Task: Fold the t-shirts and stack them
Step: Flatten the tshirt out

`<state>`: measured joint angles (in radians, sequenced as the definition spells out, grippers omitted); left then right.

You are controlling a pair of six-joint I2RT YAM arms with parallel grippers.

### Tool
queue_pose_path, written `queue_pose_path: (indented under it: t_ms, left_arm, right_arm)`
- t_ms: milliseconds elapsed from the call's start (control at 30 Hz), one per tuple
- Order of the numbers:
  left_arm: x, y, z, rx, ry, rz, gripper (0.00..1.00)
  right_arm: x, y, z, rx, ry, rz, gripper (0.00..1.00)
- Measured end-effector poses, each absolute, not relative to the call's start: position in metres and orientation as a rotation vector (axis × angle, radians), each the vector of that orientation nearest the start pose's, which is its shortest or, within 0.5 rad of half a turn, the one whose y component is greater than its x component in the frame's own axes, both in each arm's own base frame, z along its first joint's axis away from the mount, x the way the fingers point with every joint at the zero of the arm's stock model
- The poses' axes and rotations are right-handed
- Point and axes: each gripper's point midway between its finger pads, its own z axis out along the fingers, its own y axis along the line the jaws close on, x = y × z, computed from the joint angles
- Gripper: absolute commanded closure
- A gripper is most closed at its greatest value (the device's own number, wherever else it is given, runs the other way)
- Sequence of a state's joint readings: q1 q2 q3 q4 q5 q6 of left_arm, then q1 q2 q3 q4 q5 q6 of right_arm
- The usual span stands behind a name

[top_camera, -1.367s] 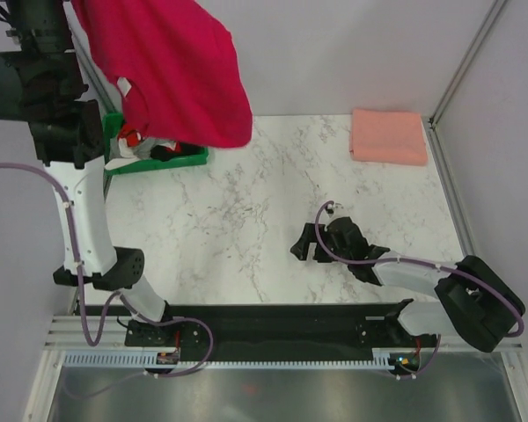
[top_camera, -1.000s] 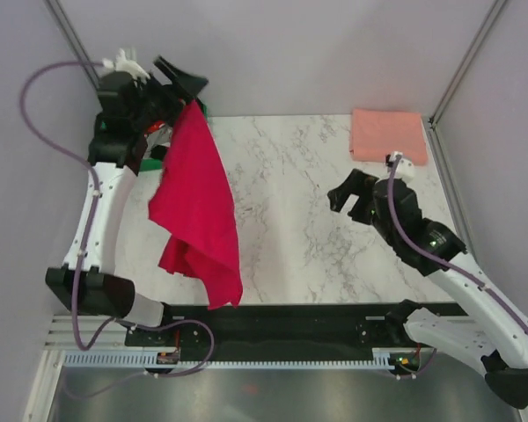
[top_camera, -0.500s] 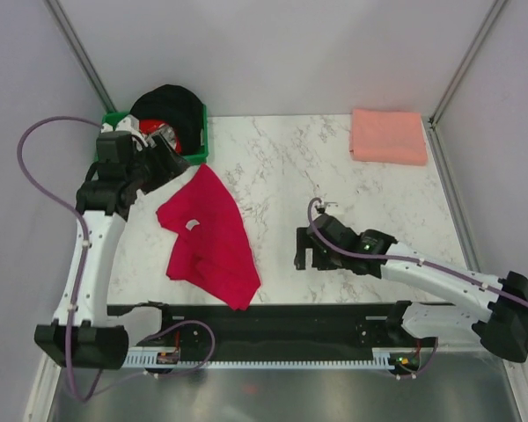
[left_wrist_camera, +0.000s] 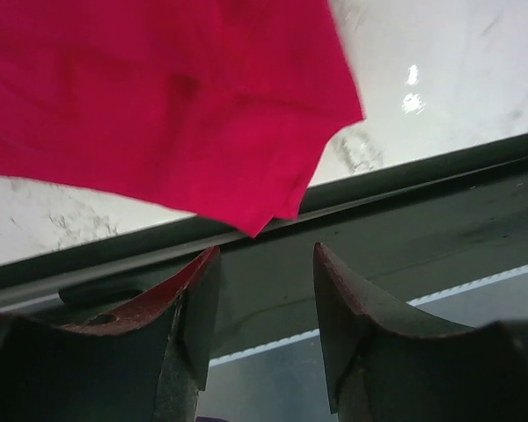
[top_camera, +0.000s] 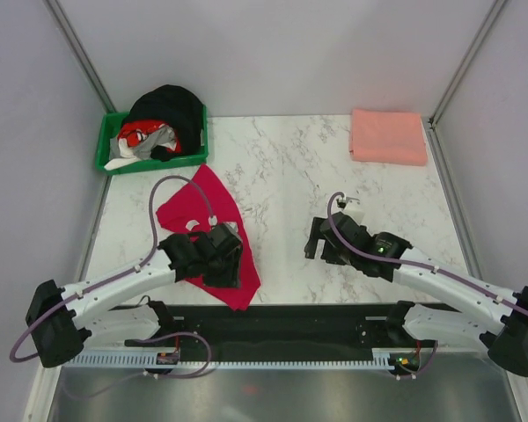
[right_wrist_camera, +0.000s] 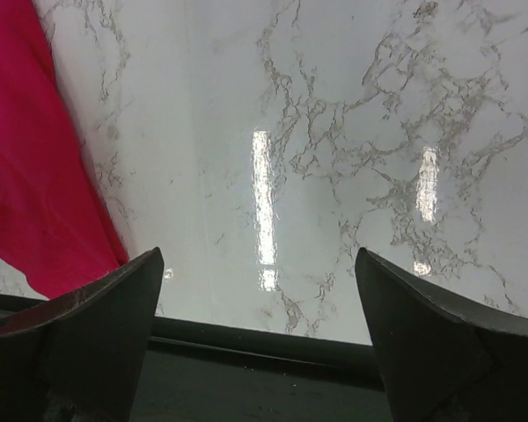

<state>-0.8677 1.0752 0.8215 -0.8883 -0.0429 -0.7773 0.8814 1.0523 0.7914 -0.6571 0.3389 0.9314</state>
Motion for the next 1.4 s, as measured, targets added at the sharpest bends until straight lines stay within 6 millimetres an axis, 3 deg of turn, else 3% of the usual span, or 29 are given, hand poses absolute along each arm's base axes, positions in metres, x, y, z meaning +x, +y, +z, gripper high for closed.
queue_pose_path:
  t_ms: [100,233,500,867,1167,1400]
  left_arm:
    - [0.101,-0.181,0.079,0.112,2.859,-0.355,0.50]
    - [0.087,-0.168,0.056,0.065,2.904,-0.288,0.52]
    - [0.089,-0.180,0.045,0.065,2.903,-0.305,0.54]
    - [0.080,-0.176,0.024,0.073,2.945,-0.266,0.56]
    - [0.077,-0.182,0.018,0.102,2.951,-0.288,0.51]
    - [0.076,-0.180,0.008,0.105,2.981,-0.234,0.57]
  right_arm:
    - [0.191,0.190,0.120,0.215,2.450,0.397,0.02]
    - [0.181,0.178,0.107,0.222,2.470,0.375,0.02]
    - [0.180,0.176,0.102,0.220,2.481,0.361,0.02]
    - [0.177,0.172,0.095,0.220,2.492,0.343,0.02]
    - [0.174,0.167,0.087,0.220,2.504,0.321,0.02]
    - [0.173,0.164,0.083,0.224,2.511,0.308,0.02]
